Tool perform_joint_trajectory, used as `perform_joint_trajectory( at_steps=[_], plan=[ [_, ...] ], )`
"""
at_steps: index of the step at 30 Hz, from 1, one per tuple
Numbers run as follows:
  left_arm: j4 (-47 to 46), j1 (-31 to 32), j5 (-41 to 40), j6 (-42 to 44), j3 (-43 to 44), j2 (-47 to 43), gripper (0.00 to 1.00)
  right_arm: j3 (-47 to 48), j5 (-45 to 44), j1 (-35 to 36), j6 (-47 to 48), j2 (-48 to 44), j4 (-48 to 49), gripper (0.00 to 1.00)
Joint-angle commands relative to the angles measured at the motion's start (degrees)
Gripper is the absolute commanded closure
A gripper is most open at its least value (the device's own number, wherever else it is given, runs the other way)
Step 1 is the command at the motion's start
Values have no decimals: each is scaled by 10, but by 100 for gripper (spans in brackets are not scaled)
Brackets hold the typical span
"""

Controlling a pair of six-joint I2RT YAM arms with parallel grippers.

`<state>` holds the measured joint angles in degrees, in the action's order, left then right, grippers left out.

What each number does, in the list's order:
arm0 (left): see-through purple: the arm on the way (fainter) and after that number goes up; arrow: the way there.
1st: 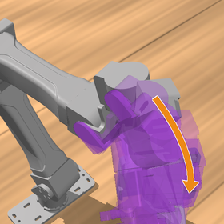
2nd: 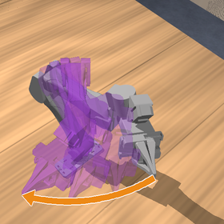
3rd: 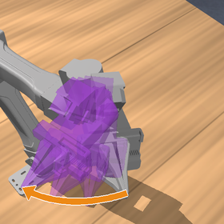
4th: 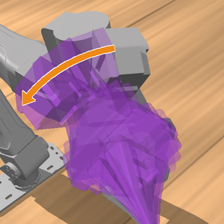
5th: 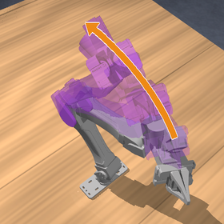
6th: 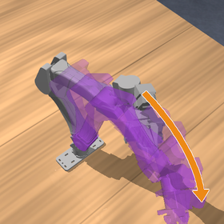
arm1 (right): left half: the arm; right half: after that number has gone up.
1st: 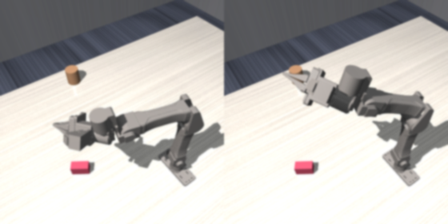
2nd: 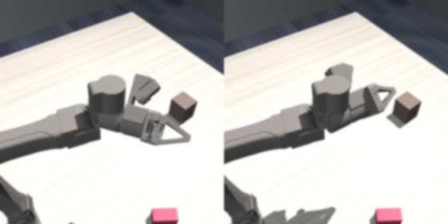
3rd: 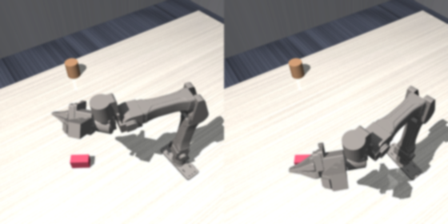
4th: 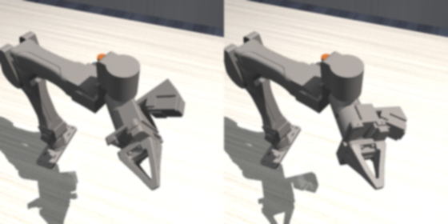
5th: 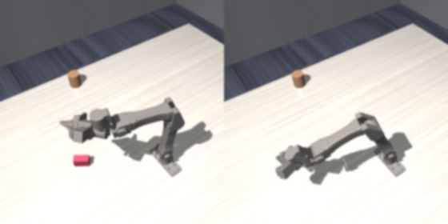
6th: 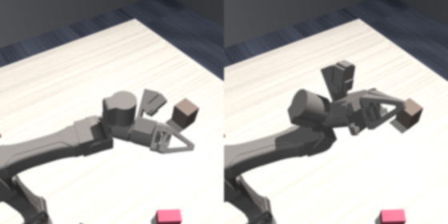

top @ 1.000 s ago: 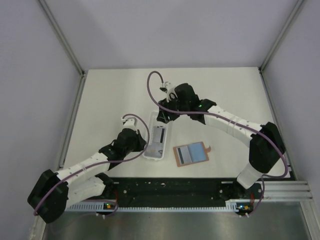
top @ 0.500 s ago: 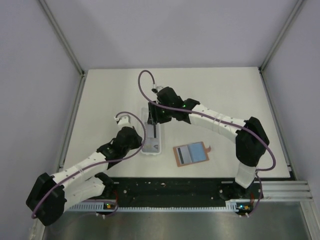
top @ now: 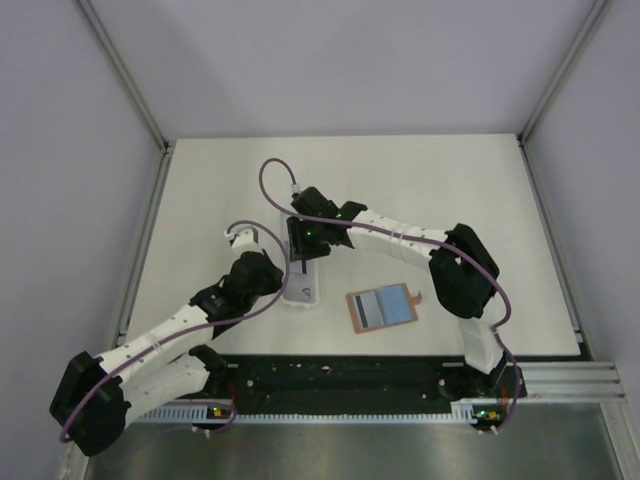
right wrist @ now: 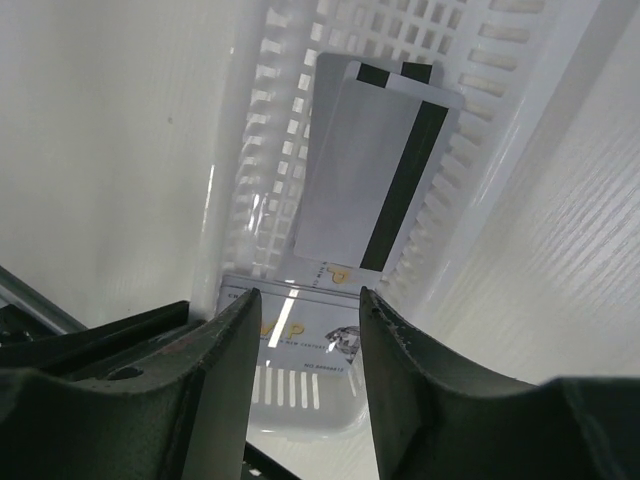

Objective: Put the credit cards into the card holder
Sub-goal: Pick up the credit card from the storage box.

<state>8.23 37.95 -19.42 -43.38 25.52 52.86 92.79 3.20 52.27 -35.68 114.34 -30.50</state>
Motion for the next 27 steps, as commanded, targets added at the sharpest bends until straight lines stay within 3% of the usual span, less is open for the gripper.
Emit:
perform_joint_trajectory(
  at_steps=[1,13,27],
  plan=[
    [-8,3,-12,3,23,-9,100,33,-14,7,-13,22,-8,56],
    [-14,4,-10,5,23,-6,100,40,-7,7,-29,57,26,49],
    [-14,4,-8,7,21,-9,100,59,-22,8,-29,97,31,49]
  ],
)
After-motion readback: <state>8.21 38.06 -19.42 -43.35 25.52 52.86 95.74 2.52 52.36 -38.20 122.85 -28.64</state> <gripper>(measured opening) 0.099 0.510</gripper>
